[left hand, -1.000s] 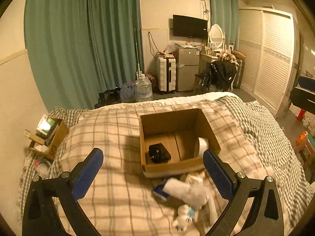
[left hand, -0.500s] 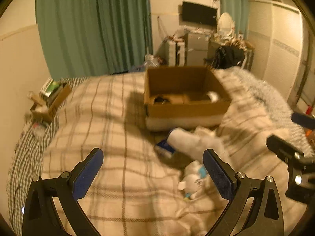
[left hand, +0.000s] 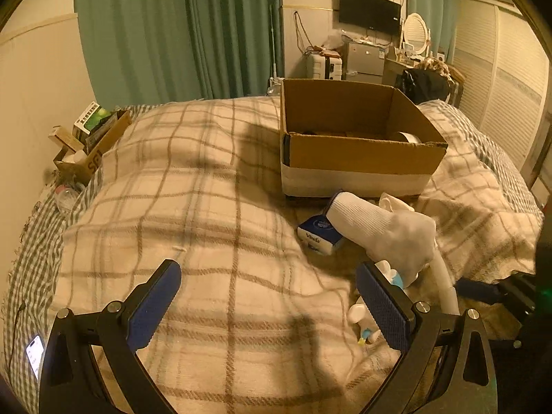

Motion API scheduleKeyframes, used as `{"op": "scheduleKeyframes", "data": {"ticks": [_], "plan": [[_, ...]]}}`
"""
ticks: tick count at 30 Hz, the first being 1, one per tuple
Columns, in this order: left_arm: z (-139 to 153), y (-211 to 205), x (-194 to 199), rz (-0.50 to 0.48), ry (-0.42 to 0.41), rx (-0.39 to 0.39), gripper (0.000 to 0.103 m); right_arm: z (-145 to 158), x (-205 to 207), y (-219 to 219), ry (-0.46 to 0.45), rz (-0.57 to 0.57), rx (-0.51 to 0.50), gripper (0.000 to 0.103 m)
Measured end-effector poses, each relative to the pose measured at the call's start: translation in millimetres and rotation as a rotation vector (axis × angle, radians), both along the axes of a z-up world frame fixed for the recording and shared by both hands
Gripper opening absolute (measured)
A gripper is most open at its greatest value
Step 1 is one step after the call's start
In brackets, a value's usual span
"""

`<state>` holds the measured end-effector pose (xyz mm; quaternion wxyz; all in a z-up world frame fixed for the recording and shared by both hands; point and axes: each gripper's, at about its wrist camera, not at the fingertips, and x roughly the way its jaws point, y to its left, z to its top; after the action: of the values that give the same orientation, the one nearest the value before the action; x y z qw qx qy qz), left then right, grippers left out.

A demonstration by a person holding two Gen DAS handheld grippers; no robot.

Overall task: Organize objects
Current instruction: 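Grasp the white plush toy with the left tool while the right tool grasps a white stick, then carry the plush toy and white stick into the box and release them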

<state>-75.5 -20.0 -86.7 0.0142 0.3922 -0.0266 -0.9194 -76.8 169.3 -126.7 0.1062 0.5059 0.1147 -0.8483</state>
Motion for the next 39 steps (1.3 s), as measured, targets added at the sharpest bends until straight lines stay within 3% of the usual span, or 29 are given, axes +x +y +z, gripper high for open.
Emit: {"op": "scheduleKeyframes", "data": {"ticks": [1, 4, 6, 12, 19, 23, 25, 27, 31, 33, 39], "plan": [[-0.3, 1.7, 0.3, -0.003, -0.002, -0.004, 0.103, -0.7, -0.6, 2.9, -0.009, -0.006, -0.012, 0.025], [-0.9, 10.1, 3.6, -0.024, -0.007, -0.019, 0.103, 9.4, 4.1, 9.5, 0.014, -0.018, -0.041, 0.02], [-1.1, 18.2, 4.4, -0.048, -0.013, -0.033, 0.103, 27.1, 11.1, 14.2, 0.078, -0.028, -0.036, 0.017], [-1.4, 47.1, 0.3, -0.132, -0.056, 0.02, 0.103, 63.4, 16.1, 37.4, 0.176, -0.058, -0.029, 0.017], [-33.0, 74.8, -12.3, -0.168, -0.133, -0.028, 0.101, 51.4, 10.2, 47.5, 0.15, -0.068, -0.064, 0.017], [-55.7, 85.6, -16.7, -0.205, -0.202, -0.039, 0.084, 43.3, 9.5, 47.3, 0.136, -0.06, -0.077, 0.017], [-65.7, 90.5, -19.9, -0.221, -0.232, -0.053, 0.081, 40.9, 9.3, 47.7, 0.131, -0.06, -0.086, 0.017], [-74.5, 94.3, -22.0, -0.228, -0.26, -0.065, 0.069, 39.4, 9.6, 48.6, 0.128, -0.064, -0.092, 0.017], [-72.6, 95.1, -17.7, -0.246, -0.253, -0.059, 0.059, 41.7, 12.2, 49.1, 0.134, -0.07, -0.097, 0.017], [-66.5, 93.9, -12.1, -0.245, -0.237, -0.054, 0.048, 43.9, 14.5, 48.3, 0.138, -0.068, -0.097, 0.017], [-44.9, 89.8, 10.1, -0.257, -0.193, -0.036, 0.048, 55.6, 24.8, 45.0, 0.159, -0.065, -0.087, 0.017]]}}
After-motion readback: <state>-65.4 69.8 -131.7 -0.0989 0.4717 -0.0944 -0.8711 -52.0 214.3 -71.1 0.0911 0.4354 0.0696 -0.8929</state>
